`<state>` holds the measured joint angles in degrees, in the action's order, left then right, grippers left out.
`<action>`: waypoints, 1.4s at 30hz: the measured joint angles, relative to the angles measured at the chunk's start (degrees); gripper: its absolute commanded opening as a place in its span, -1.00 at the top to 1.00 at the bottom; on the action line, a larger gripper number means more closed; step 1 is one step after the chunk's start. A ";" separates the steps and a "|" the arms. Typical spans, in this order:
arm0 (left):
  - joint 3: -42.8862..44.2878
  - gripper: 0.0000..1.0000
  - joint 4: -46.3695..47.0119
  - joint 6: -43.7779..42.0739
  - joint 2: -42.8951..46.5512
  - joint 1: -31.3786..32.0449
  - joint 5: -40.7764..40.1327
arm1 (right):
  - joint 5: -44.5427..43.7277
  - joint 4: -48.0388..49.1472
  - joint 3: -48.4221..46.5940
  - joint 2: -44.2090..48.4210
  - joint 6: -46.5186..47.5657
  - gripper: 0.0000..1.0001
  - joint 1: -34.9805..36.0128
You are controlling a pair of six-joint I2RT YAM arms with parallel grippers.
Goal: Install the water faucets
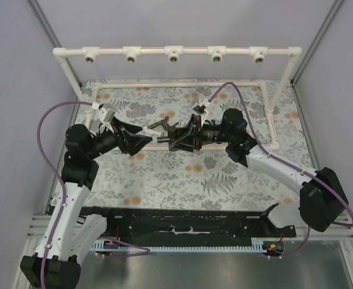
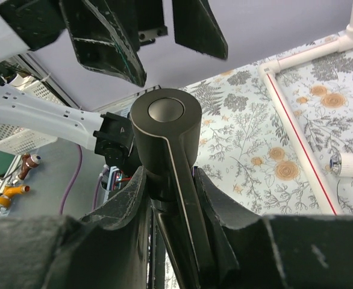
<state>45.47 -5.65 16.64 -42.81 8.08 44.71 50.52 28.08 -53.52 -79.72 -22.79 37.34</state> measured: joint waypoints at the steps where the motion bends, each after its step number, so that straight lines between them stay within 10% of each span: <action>1: -0.55 -0.57 2.47 1.66 -1.07 -0.90 2.82 | 0.00 0.28 0.09 0.52 -0.11 1.00 -0.02; 21: -1.53 -0.49 18.25 10.62 -8.09 4.90 16.76 | 0.17 4.31 0.37 3.08 -2.82 1.00 -0.04; 42: 0.04 0.16 19.58 10.95 -10.08 8.57 15.28 | 0.24 5.55 0.37 2.51 -3.80 1.00 0.07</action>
<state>45.52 13.93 27.59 -52.88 16.64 59.99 50.76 33.63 -53.15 -77.21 -26.59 37.41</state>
